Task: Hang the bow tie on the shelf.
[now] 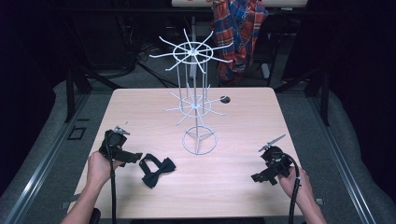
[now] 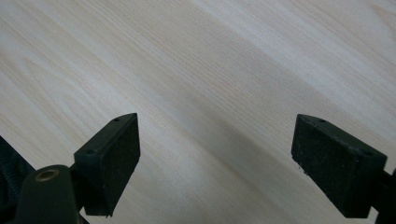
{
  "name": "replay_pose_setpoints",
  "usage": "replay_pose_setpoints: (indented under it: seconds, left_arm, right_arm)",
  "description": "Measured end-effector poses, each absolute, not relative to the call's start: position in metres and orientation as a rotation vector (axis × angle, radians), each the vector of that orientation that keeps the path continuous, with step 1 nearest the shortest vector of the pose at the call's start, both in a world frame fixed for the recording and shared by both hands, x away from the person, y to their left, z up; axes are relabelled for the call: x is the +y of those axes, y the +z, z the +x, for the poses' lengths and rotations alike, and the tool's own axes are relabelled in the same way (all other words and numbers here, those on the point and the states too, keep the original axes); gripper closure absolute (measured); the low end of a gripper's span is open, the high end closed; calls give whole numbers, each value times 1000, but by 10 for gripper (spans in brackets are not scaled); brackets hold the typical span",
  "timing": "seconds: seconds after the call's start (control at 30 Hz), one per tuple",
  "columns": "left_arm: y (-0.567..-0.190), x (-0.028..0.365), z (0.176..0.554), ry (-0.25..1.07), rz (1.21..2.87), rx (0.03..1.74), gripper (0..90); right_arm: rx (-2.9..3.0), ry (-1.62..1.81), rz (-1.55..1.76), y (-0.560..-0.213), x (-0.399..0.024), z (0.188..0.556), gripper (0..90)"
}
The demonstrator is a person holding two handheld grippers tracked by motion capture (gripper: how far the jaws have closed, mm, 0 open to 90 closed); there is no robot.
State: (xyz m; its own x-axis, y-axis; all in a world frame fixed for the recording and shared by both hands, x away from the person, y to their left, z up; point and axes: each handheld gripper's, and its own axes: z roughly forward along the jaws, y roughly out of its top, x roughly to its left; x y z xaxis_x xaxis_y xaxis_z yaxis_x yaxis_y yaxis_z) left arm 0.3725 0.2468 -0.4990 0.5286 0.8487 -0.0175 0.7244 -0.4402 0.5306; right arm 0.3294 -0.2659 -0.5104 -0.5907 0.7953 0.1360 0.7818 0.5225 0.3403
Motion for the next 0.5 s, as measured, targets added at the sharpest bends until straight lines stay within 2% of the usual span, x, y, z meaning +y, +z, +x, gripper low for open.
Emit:
replay_pose_setpoints:
  seconds: [0.5]
  left_arm:
    - [-499, 236, 377, 339, 2311, 1267, 51]
  right_arm:
    - [2707, 589, 1414, -509, -264, 327, 153]
